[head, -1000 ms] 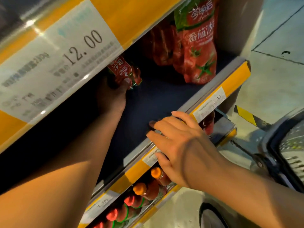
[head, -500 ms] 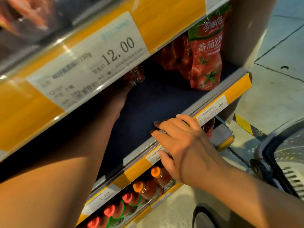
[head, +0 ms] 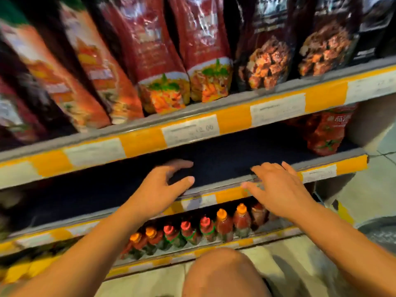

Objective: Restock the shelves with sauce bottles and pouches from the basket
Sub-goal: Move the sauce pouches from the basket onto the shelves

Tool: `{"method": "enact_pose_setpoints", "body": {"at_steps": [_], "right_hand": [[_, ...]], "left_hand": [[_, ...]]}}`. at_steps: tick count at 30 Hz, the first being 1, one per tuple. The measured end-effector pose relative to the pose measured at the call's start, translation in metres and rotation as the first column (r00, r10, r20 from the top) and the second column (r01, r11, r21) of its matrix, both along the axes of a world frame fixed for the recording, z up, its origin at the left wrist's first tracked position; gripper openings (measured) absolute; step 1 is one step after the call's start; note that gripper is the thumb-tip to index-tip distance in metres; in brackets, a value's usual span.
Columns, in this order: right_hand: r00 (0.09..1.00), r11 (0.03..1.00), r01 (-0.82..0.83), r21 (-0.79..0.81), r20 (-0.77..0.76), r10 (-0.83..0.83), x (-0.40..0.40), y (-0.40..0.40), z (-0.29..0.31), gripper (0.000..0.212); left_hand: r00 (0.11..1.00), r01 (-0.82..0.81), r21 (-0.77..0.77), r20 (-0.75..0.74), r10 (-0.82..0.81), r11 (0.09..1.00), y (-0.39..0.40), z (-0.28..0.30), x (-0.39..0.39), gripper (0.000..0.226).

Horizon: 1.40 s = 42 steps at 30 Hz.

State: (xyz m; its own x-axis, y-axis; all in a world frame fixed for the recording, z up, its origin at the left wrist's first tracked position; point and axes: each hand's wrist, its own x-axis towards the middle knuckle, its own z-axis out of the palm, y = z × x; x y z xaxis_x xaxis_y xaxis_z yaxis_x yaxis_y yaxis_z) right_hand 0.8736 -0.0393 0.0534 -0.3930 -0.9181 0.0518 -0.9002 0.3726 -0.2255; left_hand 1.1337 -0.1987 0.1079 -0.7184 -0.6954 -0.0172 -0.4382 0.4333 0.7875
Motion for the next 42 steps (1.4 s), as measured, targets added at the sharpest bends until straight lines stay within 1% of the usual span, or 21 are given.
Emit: {"method": "enact_pose_setpoints", "body": {"at_steps": [2,4,6,7,9,12,14,15,16,18,20,24,29,33,35,37,39,42], "right_hand": [[0.996,0.999,-0.042,-0.009,0.073,0.042,0.025,-0.007,0.014,0.068],[0.975,0.993,-0.101,-0.064,0.194,0.112,0.062,-0.015,0.035,0.065],[0.923,0.978,-0.176,-0.115,0.327,0.205,0.107,-0.023,0.056,0.062],[0.896,0.966,-0.228,-0.125,0.362,0.258,0.131,-0.028,0.066,0.061],[0.858,0.929,-0.347,-0.129,0.357,0.37,0.183,-0.036,0.081,0.061],[0.799,0.85,-0.52,-0.088,0.302,0.52,0.266,-0.045,0.097,0.062],[0.742,0.783,-0.619,-0.062,0.284,0.608,0.318,-0.049,0.103,0.054],[0.714,0.752,-0.657,-0.047,0.281,0.641,0.343,-0.052,0.105,0.049],[0.683,0.719,-0.694,-0.037,0.283,0.674,0.368,-0.055,0.106,0.049],[0.619,0.648,-0.761,-0.021,0.275,0.736,0.414,-0.061,0.105,0.06],[0.561,0.587,-0.81,-0.007,0.282,0.778,0.458,-0.063,0.103,0.063],[0.438,0.444,-0.895,0.046,0.286,0.852,0.536,-0.062,0.094,0.06],[0.334,0.295,-0.941,0.166,0.32,0.886,0.626,-0.058,0.069,0.069],[0.31,0.219,-0.942,0.256,0.406,0.859,0.692,-0.051,0.039,0.07],[0.309,0.195,-0.938,0.287,0.438,0.844,0.72,-0.047,0.021,0.073],[0.33,0.192,-0.925,0.328,0.444,0.833,0.744,-0.043,0.003,0.074],[0.355,0.193,-0.907,0.373,0.433,0.829,0.762,-0.04,-0.016,0.07],[0.403,0.21,-0.87,0.445,0.398,0.824,0.778,-0.04,-0.043,0.065]], "left_hand": [[0.999,-0.026,-0.066,0.021,0.028,0.997,0.017,0.013,0.054,0.043],[0.995,-0.074,-0.108,0.057,0.08,0.991,0.035,0.02,0.112,0.046],[0.983,-0.164,-0.097,0.072,0.171,0.982,0.055,0.025,0.168,0.048],[0.974,-0.216,-0.088,0.051,0.221,0.972,0.065,0.026,0.196,0.048],[0.945,-0.326,-0.066,-0.016,0.326,0.943,0.085,0.027,0.251,0.048],[0.881,-0.47,0.0,-0.059,0.469,0.883,0.116,0.024,0.332,0.05],[0.828,-0.556,0.03,-0.07,0.557,0.831,0.138,0.018,0.382,0.048],[0.791,-0.605,0.048,-0.072,0.607,0.794,0.149,0.014,0.404,0.047],[0.748,-0.654,0.077,-0.076,0.659,0.752,0.161,0.009,0.426,0.045],[0.657,-0.738,0.135,-0.083,0.75,0.661,0.184,-0.006,0.466,0.044],[0.573,-0.8,0.171,-0.067,0.817,0.575,0.208,-0.021,0.501,0.04],[0.413,-0.901,0.152,0.015,0.911,0.406,0.248,-0.053,0.563,0.04],[0.17,-0.98,0.13,0.145,0.975,0.152,0.288,-0.101,0.621,0.04],[-0.002,-0.982,0.186,0.167,0.986,-0.034,0.317,-0.135,0.65,0.037],[-0.066,-0.968,0.224,0.226,0.972,-0.117,0.326,-0.149,0.661,0.04],[-0.11,-0.944,0.268,0.29,0.951,-0.191,0.331,-0.16,0.667,0.046],[-0.143,-0.93,0.275,0.342,0.929,-0.244,0.332,-0.167,0.667,0.049],[-0.158,-0.935,0.237,0.39,0.907,-0.264,0.326,-0.166,0.662,0.053]]}}
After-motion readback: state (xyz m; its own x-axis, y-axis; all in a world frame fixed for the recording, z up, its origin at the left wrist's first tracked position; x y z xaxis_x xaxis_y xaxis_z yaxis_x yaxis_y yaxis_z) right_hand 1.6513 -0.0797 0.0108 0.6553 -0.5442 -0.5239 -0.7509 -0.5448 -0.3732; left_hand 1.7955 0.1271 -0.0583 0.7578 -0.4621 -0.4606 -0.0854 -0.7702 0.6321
